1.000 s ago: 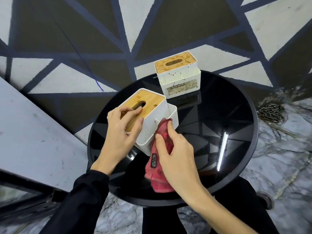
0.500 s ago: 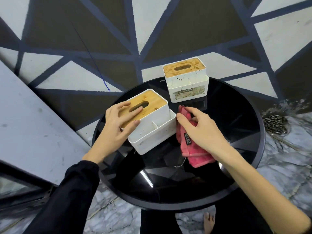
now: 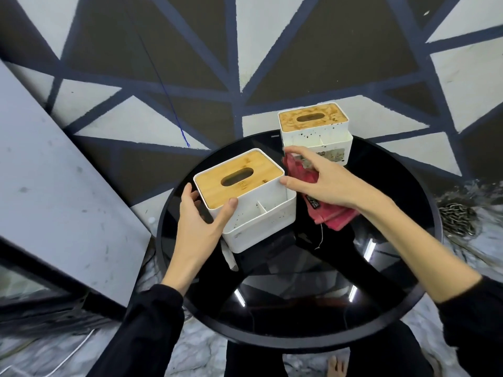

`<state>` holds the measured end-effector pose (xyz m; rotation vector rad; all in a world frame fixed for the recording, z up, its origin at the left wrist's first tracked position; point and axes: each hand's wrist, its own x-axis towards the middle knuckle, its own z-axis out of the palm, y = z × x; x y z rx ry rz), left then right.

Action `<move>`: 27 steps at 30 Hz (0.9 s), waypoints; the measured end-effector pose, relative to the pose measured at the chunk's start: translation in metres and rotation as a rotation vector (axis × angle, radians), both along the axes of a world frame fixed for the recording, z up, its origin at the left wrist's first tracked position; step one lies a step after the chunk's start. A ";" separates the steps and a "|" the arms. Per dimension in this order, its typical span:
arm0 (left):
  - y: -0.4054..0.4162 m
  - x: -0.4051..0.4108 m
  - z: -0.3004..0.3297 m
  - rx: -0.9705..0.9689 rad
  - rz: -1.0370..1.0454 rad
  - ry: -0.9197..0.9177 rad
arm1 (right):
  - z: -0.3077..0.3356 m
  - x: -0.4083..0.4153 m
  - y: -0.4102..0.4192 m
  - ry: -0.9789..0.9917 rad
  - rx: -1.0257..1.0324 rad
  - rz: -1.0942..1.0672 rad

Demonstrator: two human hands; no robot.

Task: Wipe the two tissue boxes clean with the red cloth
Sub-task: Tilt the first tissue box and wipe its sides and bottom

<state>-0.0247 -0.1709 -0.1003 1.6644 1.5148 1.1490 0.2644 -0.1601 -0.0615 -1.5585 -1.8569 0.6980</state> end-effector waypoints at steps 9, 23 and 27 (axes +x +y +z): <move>-0.004 0.003 0.008 0.070 -0.059 -0.034 | -0.004 -0.010 0.027 0.028 -0.116 0.153; 0.039 -0.021 0.036 0.047 -0.156 -0.097 | -0.001 -0.034 0.033 0.068 0.077 0.061; 0.073 -0.030 0.042 0.013 -0.167 -0.149 | 0.004 -0.048 0.049 0.067 0.092 0.009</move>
